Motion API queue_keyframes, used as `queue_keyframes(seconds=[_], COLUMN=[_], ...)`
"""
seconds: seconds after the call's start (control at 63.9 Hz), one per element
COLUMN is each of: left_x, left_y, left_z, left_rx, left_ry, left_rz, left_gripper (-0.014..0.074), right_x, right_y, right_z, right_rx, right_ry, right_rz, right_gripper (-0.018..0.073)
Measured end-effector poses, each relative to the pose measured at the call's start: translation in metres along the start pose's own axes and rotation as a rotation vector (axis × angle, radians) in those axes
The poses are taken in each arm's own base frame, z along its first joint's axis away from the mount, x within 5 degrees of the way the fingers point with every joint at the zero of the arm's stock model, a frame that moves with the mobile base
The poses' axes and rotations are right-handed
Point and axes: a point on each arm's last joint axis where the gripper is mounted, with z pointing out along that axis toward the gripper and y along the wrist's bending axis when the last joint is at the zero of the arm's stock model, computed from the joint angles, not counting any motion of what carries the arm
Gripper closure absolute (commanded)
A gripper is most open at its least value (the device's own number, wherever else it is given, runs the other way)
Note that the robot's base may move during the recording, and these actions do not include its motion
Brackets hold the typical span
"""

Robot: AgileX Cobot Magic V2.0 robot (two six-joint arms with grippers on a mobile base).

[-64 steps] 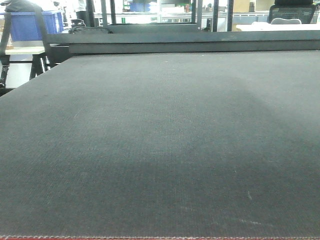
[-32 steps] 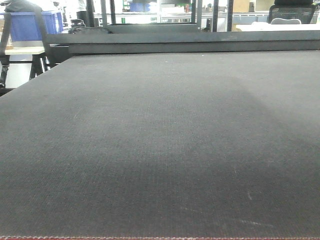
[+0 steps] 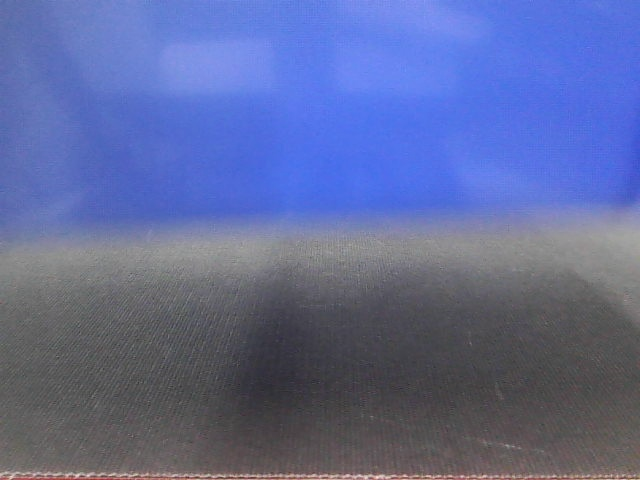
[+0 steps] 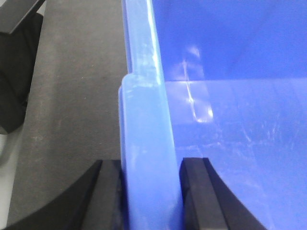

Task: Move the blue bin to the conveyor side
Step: 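Lower the blue bin onto the dark conveyor belt with both grippers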

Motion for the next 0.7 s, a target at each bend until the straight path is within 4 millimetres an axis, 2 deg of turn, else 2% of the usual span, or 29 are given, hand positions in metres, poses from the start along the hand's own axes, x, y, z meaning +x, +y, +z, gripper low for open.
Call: queue_keyframes(seconds=[0.25, 0.375, 0.501, 0.704], left_x=[0.025, 0.035, 0.037, 0.038], left_y=[0.004, 0.005, 0.006, 0.006], left_z=[0.042, 0.060, 0.079, 0.109], left_rx=[-0.007, -0.008, -0.010, -0.010], left_ry=[-0.046, -0.031, -0.011, 0.029], left_rz=[0.024, 0.028, 0.029, 0.026], left_gripper=[0.0615, 0.0615, 0.0615, 0.0615], right_x=[0.024, 0.035, 0.043, 0.042], right_y=[-0.005, -0.007, -0.009, -0.010], right_z=[0.053, 0.068, 0.079, 0.094], right_rx=[0.004, 0.007, 0.006, 0.013], right_ry=[-0.027, -0.030, -0.042, -0.057], right_rz=[-0.002, -0.002, -0.002, -0.001], right_gripper=[0.0640, 0.0640, 0.0640, 0.0640])
